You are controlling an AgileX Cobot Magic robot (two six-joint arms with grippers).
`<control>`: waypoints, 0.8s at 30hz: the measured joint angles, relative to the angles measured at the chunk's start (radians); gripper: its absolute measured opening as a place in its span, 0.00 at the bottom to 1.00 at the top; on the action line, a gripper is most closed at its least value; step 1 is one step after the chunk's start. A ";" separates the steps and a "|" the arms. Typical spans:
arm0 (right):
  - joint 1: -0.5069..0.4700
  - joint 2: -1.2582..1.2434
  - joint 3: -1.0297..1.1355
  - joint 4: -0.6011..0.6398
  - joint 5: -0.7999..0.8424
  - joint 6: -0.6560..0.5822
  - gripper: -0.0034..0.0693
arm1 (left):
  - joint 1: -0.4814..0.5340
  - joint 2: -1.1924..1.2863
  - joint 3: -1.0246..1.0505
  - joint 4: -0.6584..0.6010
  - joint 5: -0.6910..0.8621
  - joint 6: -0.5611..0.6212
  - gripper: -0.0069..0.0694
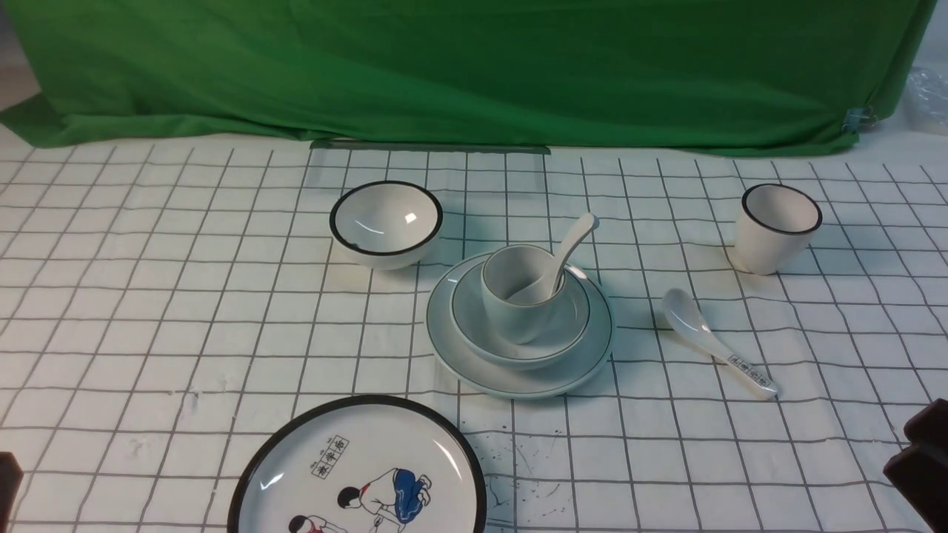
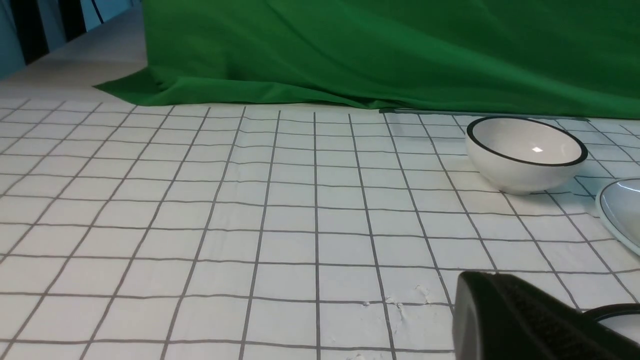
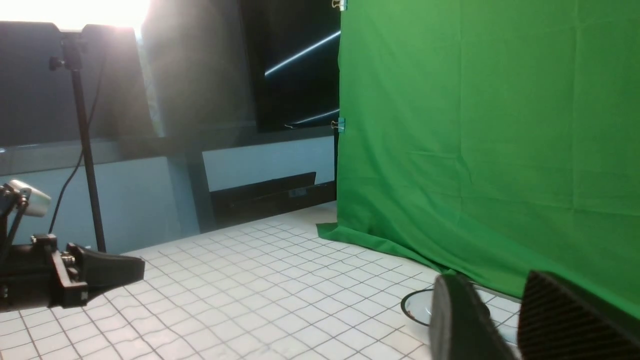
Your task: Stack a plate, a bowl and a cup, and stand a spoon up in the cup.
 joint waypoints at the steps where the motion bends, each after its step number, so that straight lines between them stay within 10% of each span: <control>1: 0.000 0.000 0.000 0.000 0.000 0.000 0.37 | 0.000 0.000 0.000 0.000 0.000 0.000 0.09; 14: -0.038 -0.087 0.003 0.002 0.069 0.033 0.37 | 0.000 -0.001 0.000 0.013 0.000 0.003 0.09; 24: -0.561 -0.198 0.189 0.017 0.328 0.086 0.37 | 0.000 -0.001 0.000 0.048 0.000 0.004 0.09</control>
